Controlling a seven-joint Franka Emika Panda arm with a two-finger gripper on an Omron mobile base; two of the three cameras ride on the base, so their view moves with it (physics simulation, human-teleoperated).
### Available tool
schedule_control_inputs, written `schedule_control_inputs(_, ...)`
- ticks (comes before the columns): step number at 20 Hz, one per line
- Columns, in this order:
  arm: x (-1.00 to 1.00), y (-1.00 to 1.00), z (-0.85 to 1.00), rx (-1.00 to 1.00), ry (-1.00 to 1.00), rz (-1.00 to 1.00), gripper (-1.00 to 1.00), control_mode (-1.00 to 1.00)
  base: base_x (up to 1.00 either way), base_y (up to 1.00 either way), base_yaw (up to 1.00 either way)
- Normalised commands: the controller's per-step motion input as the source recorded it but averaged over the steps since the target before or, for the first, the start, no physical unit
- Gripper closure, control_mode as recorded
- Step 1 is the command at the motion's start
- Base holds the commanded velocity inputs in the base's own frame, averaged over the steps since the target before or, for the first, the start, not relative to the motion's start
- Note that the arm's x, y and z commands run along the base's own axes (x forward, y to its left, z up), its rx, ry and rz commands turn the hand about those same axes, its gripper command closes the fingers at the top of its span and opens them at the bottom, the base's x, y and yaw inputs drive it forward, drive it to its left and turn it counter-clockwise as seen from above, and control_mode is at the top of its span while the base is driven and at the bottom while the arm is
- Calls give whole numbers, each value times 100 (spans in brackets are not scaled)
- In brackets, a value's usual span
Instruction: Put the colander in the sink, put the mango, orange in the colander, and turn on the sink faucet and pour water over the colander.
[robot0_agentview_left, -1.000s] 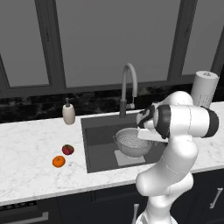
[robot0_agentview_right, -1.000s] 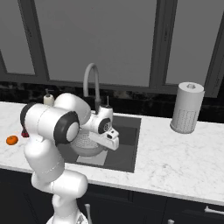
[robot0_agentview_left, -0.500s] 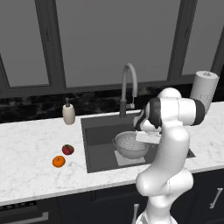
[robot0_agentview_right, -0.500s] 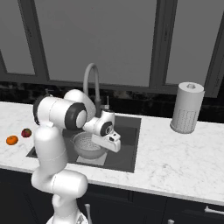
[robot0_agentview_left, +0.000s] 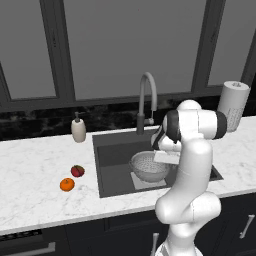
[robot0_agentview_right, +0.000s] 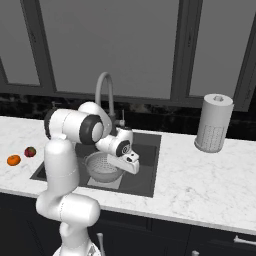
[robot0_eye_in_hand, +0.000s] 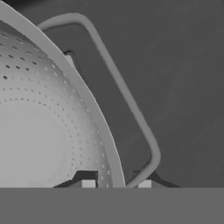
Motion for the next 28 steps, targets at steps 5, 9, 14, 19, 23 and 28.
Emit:
schedule_control_inputs(5, 23, 0, -20, 0, -10, 0, 100, -100, 0, 0, 0)
schedule_control_inputs(9, 11, 7, -16, 0, -8, 0, 100, -100, 0, 0, 0)
schedule_control_inputs(14, 0, 15, -1, 0, 0, 0, 100, -100, 0, 0, 0)
schedule_control_inputs(19, -1, 18, 2, 0, 0, 0, 100, -100, 0, 0, 0)
schedule_control_inputs(23, -2, 23, 0, 0, 0, -2, 100, -100, 0, 0, 0)
schedule_control_inputs(28, 0, 19, 0, 0, 0, -3, 100, -100, 0, 0, 0)
